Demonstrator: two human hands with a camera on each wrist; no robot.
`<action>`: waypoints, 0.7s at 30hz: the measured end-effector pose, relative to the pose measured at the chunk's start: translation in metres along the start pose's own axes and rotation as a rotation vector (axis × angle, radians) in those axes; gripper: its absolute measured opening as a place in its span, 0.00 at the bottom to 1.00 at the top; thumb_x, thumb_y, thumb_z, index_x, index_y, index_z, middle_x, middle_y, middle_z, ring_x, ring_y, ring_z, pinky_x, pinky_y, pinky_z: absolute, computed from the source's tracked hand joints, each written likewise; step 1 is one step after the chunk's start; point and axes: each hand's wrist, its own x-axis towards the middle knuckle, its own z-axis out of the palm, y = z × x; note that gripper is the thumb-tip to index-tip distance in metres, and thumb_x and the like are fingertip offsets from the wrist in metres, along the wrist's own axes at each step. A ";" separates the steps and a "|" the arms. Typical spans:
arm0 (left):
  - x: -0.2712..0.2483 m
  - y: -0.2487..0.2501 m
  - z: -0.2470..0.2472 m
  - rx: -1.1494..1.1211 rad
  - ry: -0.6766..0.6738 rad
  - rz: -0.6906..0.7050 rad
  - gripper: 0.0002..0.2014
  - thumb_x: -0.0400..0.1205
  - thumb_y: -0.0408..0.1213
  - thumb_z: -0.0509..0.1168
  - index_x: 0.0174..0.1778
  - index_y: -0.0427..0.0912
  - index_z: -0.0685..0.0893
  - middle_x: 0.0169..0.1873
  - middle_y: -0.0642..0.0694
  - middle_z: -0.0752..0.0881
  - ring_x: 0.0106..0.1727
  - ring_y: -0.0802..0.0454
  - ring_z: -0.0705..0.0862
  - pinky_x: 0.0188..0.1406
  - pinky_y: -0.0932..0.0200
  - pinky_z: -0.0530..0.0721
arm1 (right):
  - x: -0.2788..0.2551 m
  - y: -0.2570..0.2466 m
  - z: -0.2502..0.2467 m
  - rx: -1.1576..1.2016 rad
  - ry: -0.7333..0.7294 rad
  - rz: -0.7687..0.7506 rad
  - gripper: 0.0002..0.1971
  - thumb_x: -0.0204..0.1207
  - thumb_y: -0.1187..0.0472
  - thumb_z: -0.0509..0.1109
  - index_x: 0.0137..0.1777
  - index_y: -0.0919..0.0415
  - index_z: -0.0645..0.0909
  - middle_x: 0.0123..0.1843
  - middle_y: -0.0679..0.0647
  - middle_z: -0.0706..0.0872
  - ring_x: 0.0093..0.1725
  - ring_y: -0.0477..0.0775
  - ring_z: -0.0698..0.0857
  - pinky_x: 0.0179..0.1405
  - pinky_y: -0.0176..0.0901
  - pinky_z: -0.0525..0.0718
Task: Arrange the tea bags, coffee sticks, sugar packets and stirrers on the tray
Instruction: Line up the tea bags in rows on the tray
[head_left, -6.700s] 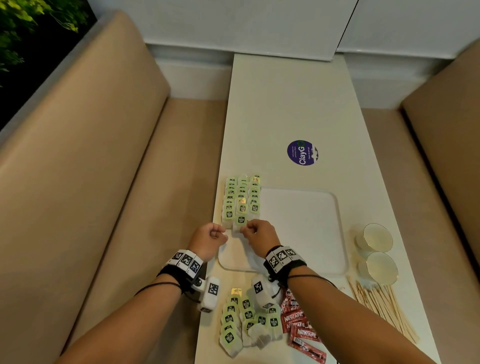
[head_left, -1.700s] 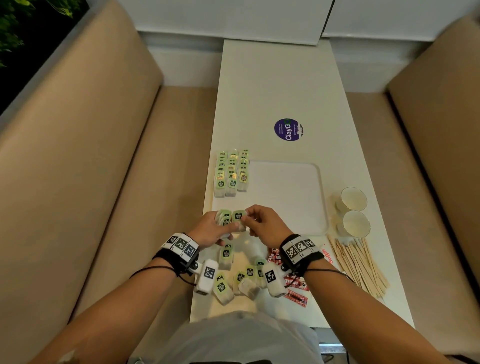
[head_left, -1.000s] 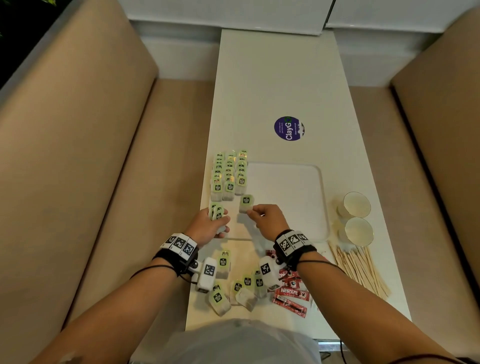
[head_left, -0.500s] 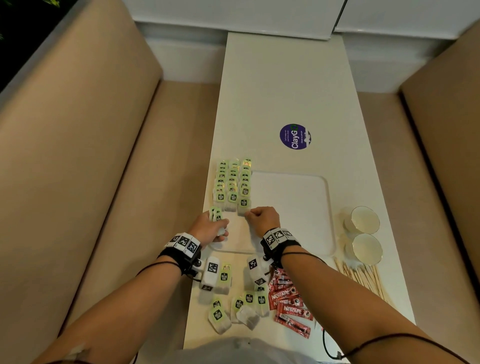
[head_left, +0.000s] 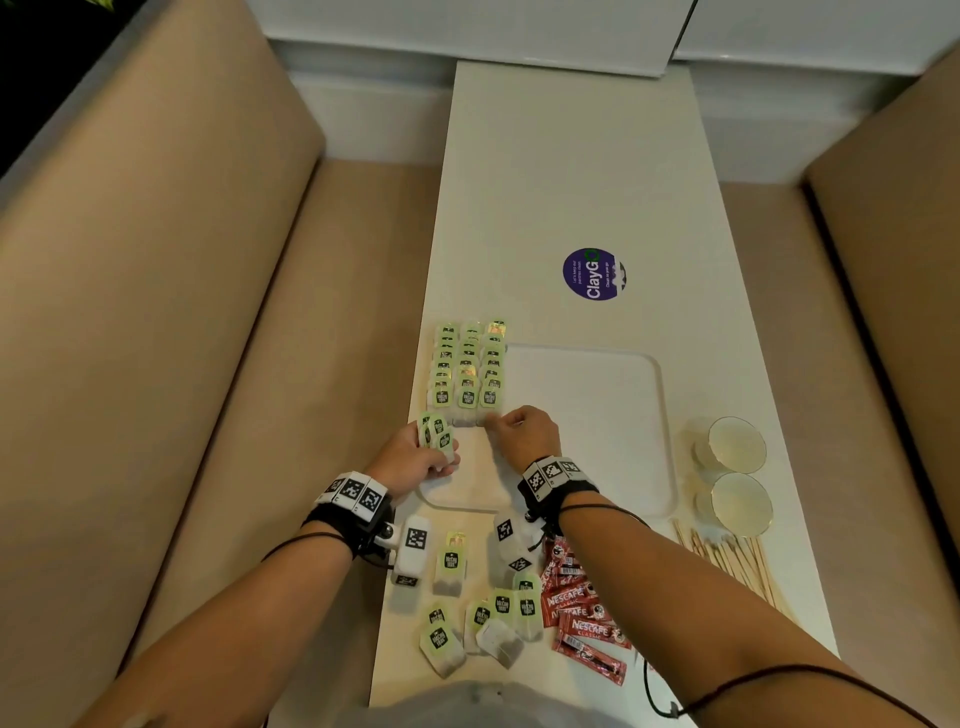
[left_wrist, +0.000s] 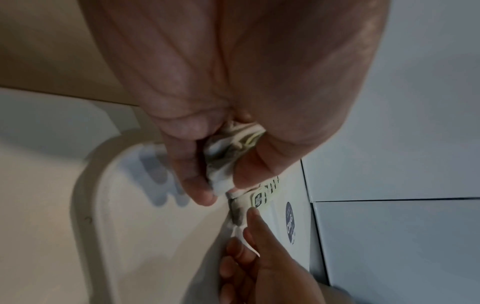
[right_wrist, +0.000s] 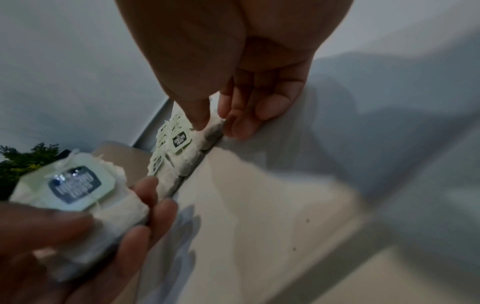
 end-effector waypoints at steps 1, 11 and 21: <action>-0.002 0.001 -0.001 -0.010 -0.019 0.009 0.22 0.80 0.12 0.62 0.66 0.36 0.78 0.52 0.38 0.87 0.53 0.39 0.89 0.45 0.57 0.90 | -0.002 0.000 0.000 0.007 0.011 -0.004 0.14 0.74 0.44 0.74 0.38 0.54 0.80 0.38 0.49 0.86 0.37 0.50 0.83 0.32 0.41 0.76; -0.022 0.000 -0.014 0.007 -0.095 0.059 0.12 0.83 0.21 0.66 0.62 0.32 0.83 0.52 0.36 0.91 0.47 0.47 0.92 0.40 0.64 0.89 | -0.041 0.009 0.009 0.165 -0.314 -0.237 0.05 0.83 0.53 0.72 0.47 0.50 0.88 0.39 0.52 0.90 0.32 0.45 0.83 0.40 0.41 0.86; -0.035 -0.007 -0.019 0.047 -0.049 0.080 0.10 0.79 0.25 0.73 0.55 0.37 0.86 0.47 0.42 0.93 0.45 0.51 0.91 0.40 0.63 0.88 | -0.063 0.014 0.027 0.152 -0.384 -0.288 0.06 0.80 0.53 0.77 0.42 0.50 0.89 0.39 0.53 0.90 0.34 0.44 0.86 0.39 0.37 0.87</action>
